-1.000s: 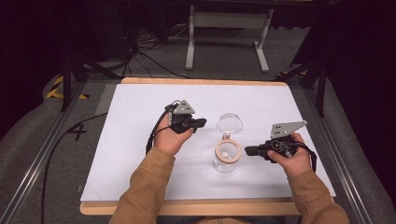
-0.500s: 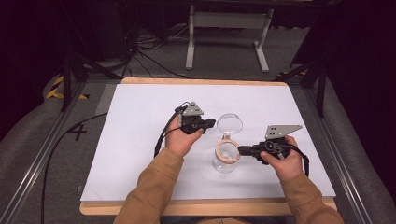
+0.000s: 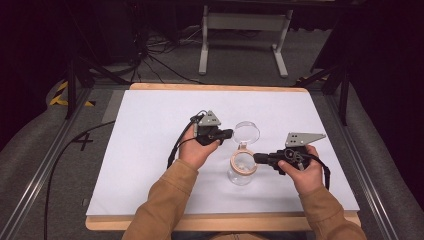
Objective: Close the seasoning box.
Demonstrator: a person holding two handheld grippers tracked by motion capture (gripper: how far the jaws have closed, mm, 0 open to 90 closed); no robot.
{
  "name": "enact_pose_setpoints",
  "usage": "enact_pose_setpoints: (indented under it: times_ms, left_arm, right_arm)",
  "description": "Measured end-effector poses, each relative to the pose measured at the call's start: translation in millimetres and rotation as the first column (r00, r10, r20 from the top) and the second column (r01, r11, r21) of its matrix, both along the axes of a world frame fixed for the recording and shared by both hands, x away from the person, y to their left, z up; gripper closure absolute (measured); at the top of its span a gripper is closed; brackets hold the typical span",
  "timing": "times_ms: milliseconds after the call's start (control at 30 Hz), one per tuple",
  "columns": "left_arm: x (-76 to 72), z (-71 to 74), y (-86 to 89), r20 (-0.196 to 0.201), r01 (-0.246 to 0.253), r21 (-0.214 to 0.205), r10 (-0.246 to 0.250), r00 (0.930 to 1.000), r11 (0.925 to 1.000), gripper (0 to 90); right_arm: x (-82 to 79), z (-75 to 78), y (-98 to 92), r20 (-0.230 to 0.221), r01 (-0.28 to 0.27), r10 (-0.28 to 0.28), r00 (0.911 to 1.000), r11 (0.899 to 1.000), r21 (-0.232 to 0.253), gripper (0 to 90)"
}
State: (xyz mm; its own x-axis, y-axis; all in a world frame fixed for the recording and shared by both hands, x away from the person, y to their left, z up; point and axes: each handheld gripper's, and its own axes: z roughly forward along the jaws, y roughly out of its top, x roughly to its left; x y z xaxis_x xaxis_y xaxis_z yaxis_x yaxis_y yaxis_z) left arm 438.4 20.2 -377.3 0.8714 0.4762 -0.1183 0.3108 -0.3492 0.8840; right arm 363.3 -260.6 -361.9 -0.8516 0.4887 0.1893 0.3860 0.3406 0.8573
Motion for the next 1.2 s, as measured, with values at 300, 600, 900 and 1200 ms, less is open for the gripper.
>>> enact_pose_setpoints:
  times_ms: [300, 600, 900, 1200]
  left_arm:
    - [-4.9, 3.5, -0.2, 0.021, 0.018, 0.001, -0.018, 0.9996, 0.9998, 88.4]
    - [-13.4, 16.1, 5.2, 0.080, 0.052, 0.051, -0.056, 0.9953, 0.9974, 88.0]
    - [-19.1, 24.8, 9.1, 0.080, 0.089, 0.065, -0.094, 0.9923, 0.9939, 87.6]
    - [-22.2, 30.6, 12.9, 0.073, 0.085, 0.072, -0.090, 0.9932, 0.9938, 86.3]
  right_arm:
    - [1.5, 1.4, 0.2, 0.001, -0.003, 0.003, 1.0000, 1.000, 0.007, 90.0]
    - [2.1, 3.0, 3.0, 0.000, -0.018, 0.018, 0.9998, 1.000, 0.009, 90.0]
    - [2.2, 5.0, 2.4, -0.003, -0.015, 0.015, 0.9999, 1.000, 0.012, 90.0]
    - [1.1, 4.9, 3.5, -0.016, -0.028, 0.028, 0.9995, 1.000, -0.003, 90.0]
